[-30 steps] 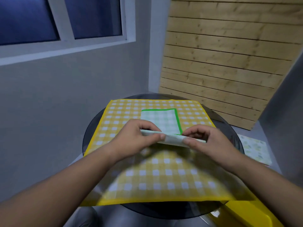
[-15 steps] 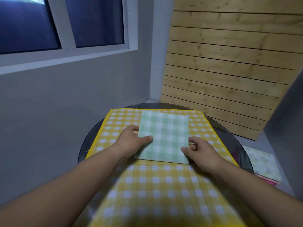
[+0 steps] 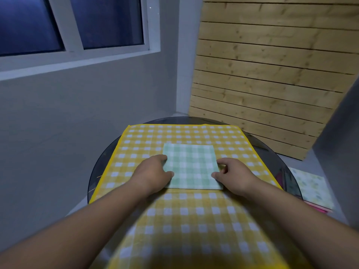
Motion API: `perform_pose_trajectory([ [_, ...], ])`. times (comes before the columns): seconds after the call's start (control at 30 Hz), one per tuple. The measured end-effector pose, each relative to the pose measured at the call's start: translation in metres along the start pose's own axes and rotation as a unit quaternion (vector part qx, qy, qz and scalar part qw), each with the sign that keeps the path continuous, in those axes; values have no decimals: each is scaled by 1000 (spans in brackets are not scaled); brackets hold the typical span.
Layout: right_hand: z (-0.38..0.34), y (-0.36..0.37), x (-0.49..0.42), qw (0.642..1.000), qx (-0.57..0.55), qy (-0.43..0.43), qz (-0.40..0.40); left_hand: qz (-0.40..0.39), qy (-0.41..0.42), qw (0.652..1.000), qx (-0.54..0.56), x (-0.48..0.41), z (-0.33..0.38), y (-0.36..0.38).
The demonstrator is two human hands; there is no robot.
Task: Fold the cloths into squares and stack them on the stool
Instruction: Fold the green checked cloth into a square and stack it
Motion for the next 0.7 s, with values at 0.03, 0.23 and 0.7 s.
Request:
perform_pose_trajectory([
  [0.03,-1,0,0,1000,5,3,-1,-3,2,1000,-13,0,2,1],
  [0.23,0,1,-1,999,17,34,-4,-31,-9,998,-58,-8,-1,14],
  [0.7,-54,37,-15,942,313,-117,-29,24,197,954,-224,-36,43,16],
])
Point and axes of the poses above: each hand's wrist, its own x-axis away from the middle knuckle, its own y-axis out of the palm, z = x × y, the point moved 8 cm from there along -x, towards the middle knuckle, and after that the axes turned 13 degrees about -z, right-handed, at the moved point
